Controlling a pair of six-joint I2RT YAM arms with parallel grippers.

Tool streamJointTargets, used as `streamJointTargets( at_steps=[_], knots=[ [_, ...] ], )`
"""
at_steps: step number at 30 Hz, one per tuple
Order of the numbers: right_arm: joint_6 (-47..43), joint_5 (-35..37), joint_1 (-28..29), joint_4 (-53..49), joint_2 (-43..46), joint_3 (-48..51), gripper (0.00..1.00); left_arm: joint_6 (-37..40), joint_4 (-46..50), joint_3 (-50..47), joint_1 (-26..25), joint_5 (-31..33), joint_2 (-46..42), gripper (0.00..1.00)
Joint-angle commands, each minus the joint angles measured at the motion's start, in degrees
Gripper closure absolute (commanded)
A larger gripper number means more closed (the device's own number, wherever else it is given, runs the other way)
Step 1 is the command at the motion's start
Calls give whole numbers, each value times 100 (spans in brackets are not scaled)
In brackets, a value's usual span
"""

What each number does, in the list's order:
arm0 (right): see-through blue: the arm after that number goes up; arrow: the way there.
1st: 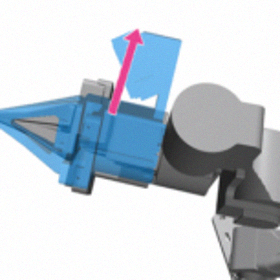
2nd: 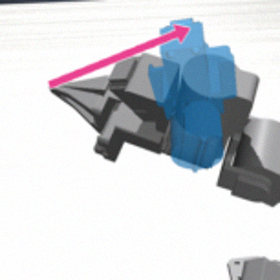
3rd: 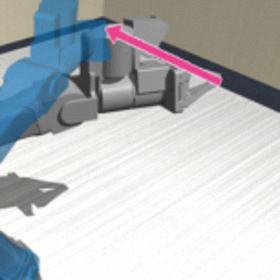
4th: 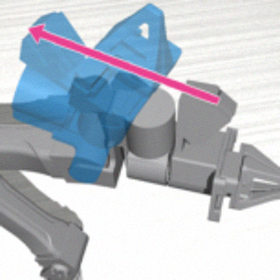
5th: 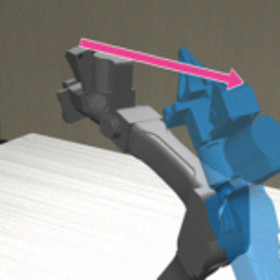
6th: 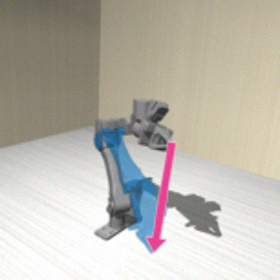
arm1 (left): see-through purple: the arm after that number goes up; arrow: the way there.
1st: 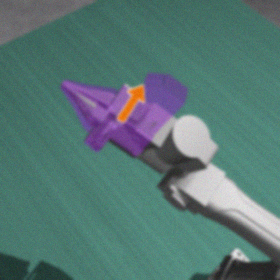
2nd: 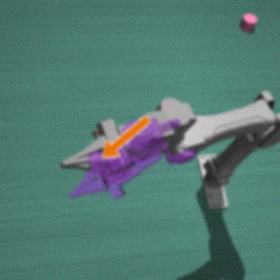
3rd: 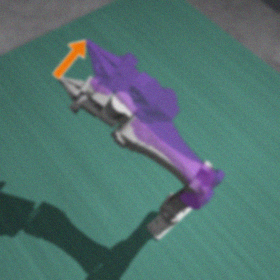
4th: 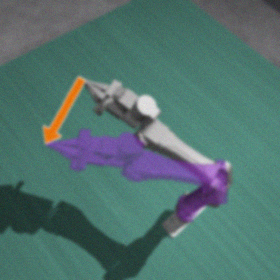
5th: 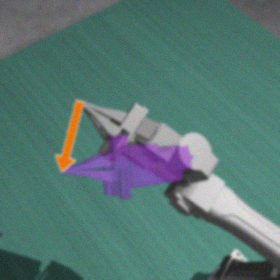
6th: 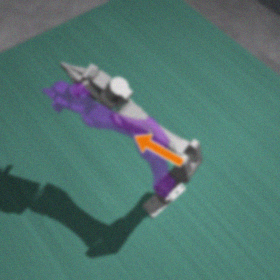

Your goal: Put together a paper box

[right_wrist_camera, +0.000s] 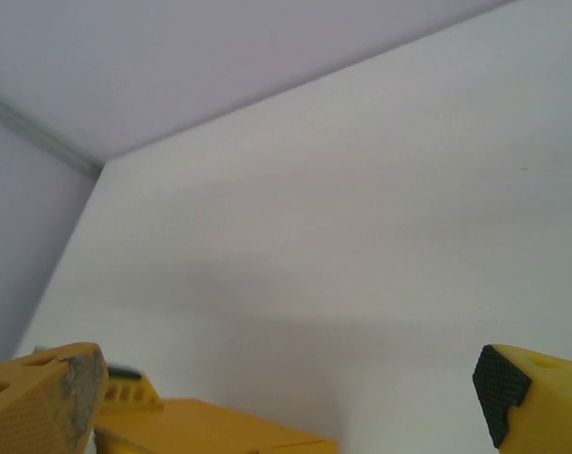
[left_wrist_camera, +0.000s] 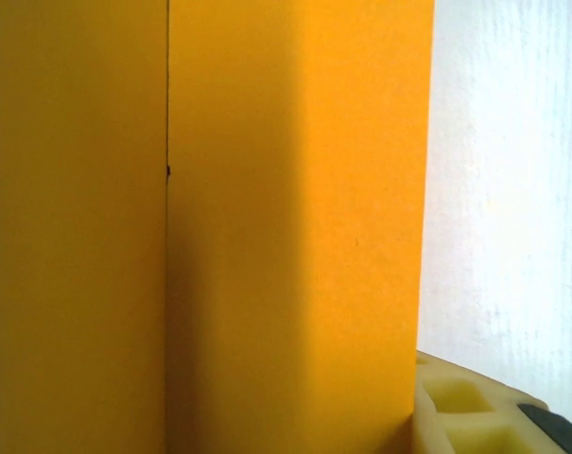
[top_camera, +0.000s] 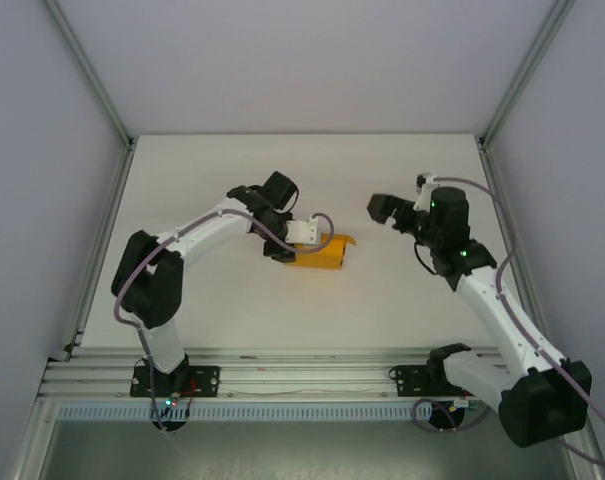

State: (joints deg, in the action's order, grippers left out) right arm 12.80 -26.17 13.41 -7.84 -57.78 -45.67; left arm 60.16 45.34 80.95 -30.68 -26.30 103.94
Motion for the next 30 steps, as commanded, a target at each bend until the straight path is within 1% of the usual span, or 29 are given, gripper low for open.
streamJointTargets(
  at_steps=[1,2,4,8,11,15,16,17,19,20,22,28,30],
  knots=[
    [-1654,-1055,13,297,28,-111,0,185,935,366,75,-387,268,58],
    [-1915,-1319,25,-93,-32,-260,0,192,995,429,89,-421,345,58],
    [-2333,-1623,69,-719,-224,-520,0,141,1040,551,97,-459,456,58],
    [-2474,-1530,168,-1027,-631,-694,1,84,1078,629,97,-522,504,59],
    [-2681,-1481,286,-1461,-1047,-934,6,-4,960,594,97,-433,504,59],
    [-2984,-1250,540,-2257,-1728,-1473,21,-37,996,645,101,-411,662,59],
    [-2997,-1168,601,-2430,-1893,-1599,28,-92,943,629,106,-378,663,59],
    [-3069,-1106,660,-2631,-2020,-1710,33,-175,882,627,101,-322,660,59],
    [-3258,-892,768,-3023,-2238,-1880,39,-263,852,701,106,-293,663,59],
    [-3362,-845,800,-3128,-2309,-1917,40,-330,778,738,117,-286,654,59],
    [-3490,-775,814,-3193,-2414,-1964,41,-446,709,798,114,-247,645,59],
    [-3565,-702,851,-3078,-2779,-2202,61,-555,610,782,114,-128,630,59],
    [-3587,-566,881,-2948,-2865,-2249,63,-554,624,779,114,-103,645,59]
  ],
)
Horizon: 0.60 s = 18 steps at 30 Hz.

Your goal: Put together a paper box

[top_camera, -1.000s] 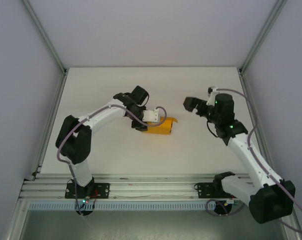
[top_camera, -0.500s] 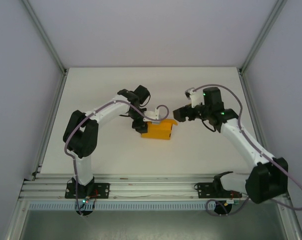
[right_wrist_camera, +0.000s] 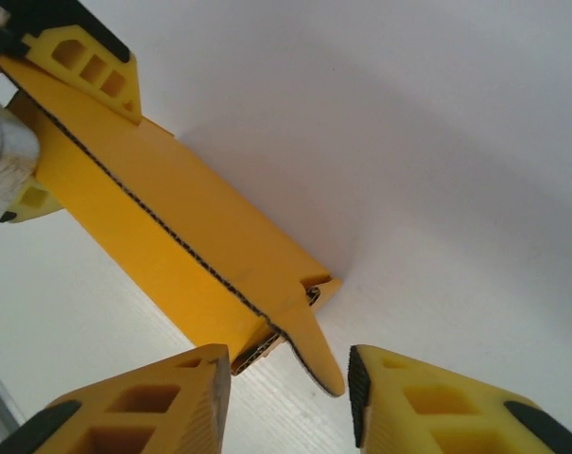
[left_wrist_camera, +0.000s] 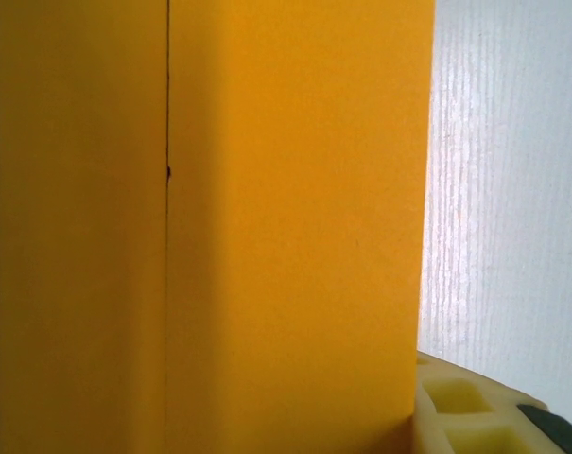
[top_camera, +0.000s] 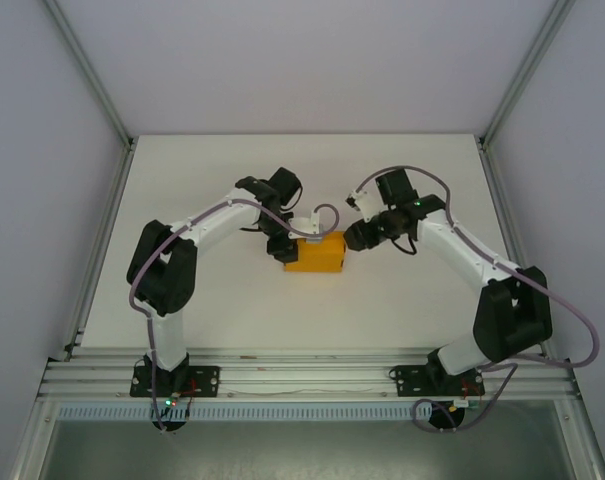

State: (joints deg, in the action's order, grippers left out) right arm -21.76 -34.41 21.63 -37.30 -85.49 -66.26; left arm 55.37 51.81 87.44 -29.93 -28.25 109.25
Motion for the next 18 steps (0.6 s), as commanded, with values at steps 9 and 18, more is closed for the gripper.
streamJointTargets(
  at_steps=[9,18],
  knots=[
    [32,257,86,92,-336,-352,84,-218,-83,212,40,118,192,59],
    [2613,1257,406,1439,43,122,100,-718,-234,595,22,382,523,59]
  ],
)
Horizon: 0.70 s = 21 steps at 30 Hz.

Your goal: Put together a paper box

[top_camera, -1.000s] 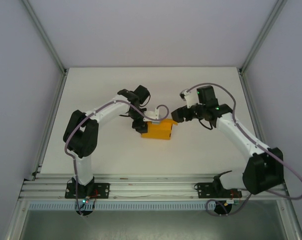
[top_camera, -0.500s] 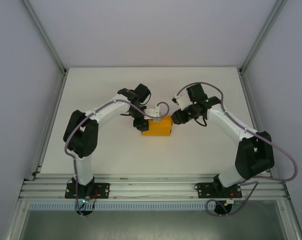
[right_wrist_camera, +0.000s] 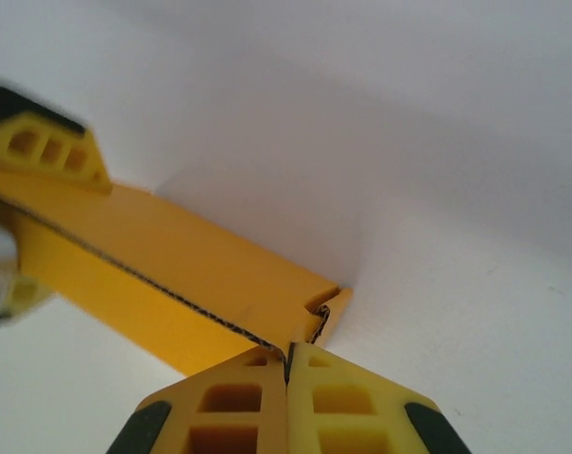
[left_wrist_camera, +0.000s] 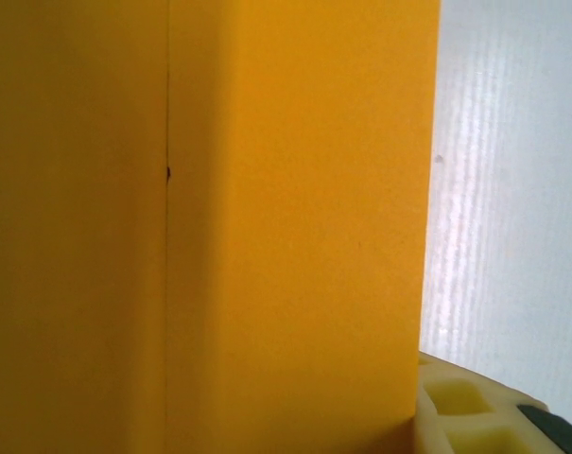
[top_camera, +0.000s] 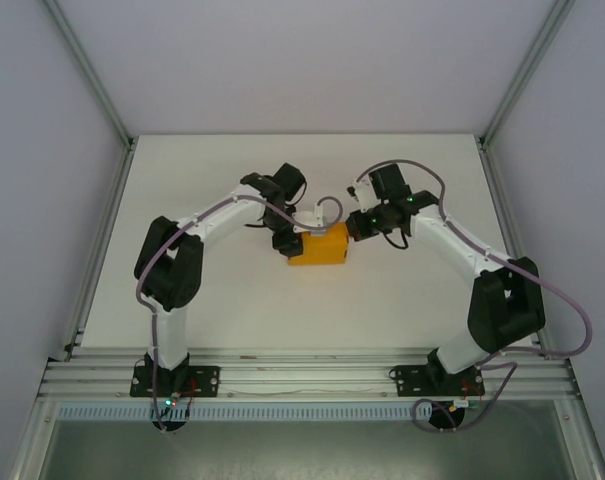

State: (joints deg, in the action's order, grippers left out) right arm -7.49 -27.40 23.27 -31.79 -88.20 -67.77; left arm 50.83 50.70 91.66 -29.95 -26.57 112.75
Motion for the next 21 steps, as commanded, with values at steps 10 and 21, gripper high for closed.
streamJointTargets(
  at_steps=[10,21],
  knots=[
    [1566,1951,777,2269,435,1369,100,-327,-138,230,25,172,244,59],
    [951,2184,989,3424,671,2481,100,-563,-209,282,27,128,170,32]
  ],
)
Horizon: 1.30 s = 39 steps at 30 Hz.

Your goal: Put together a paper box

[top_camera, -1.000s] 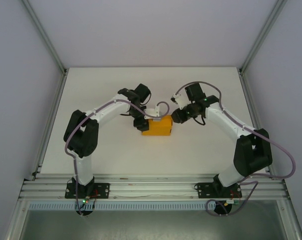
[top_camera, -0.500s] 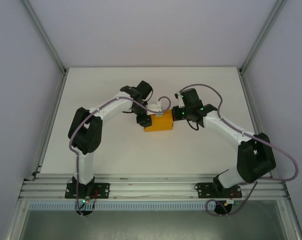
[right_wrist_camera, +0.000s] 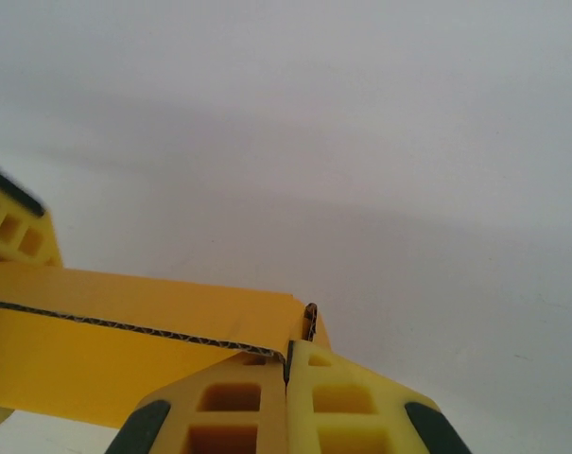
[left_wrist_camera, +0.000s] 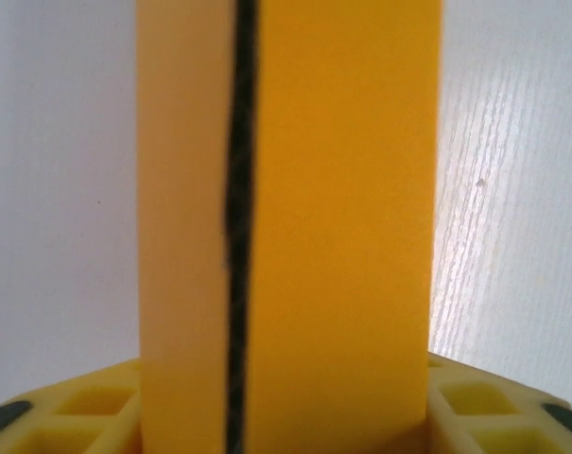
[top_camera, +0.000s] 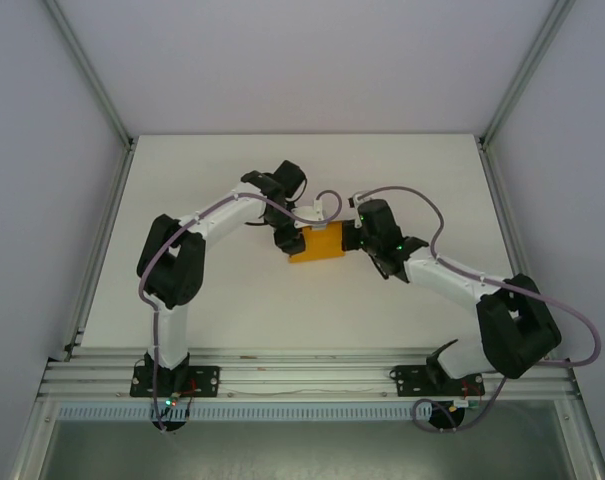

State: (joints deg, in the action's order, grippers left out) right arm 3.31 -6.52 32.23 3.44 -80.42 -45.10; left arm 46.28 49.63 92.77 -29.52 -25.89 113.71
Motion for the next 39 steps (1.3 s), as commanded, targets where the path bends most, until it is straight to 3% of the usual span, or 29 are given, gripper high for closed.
streamJointTargets(
  at_steps=[1,3,5,13,16,18,26,30,35,37,39],
  knots=[
    [-109,114,91,-151,-126,177,100,-137,-92,173,-14,21,28,27],
    [-74,227,116,-281,-157,75,100,-221,-166,125,-19,-4,-129,0],
    [-67,324,172,-377,-155,4,100,-394,-385,-13,-20,66,-331,0],
    [232,446,278,-800,-139,-231,100,-2086,-1503,-1158,21,1411,-1555,0],
    [322,417,288,-964,-154,-312,100,-2661,-1598,-1638,64,1520,-1968,1],
    [424,428,292,-1186,-207,-446,100,-3009,-1711,-1962,79,1605,-2216,8],
    [539,400,319,-1486,-316,-651,100,-3786,-1746,-2185,95,1433,-2432,54],
    [544,407,350,-1522,-340,-667,100,-3906,-1777,-2041,95,1103,-2266,61],
    [558,450,385,-1540,-316,-653,100,-3952,-1709,-1809,95,1391,-1981,71],
    [530,440,381,-1590,-329,-669,100,-3952,-1753,-1757,91,1351,-1942,77],
    [539,484,389,-1615,-349,-671,100,-4031,-1776,-1660,95,1314,-1914,90]
  ],
)
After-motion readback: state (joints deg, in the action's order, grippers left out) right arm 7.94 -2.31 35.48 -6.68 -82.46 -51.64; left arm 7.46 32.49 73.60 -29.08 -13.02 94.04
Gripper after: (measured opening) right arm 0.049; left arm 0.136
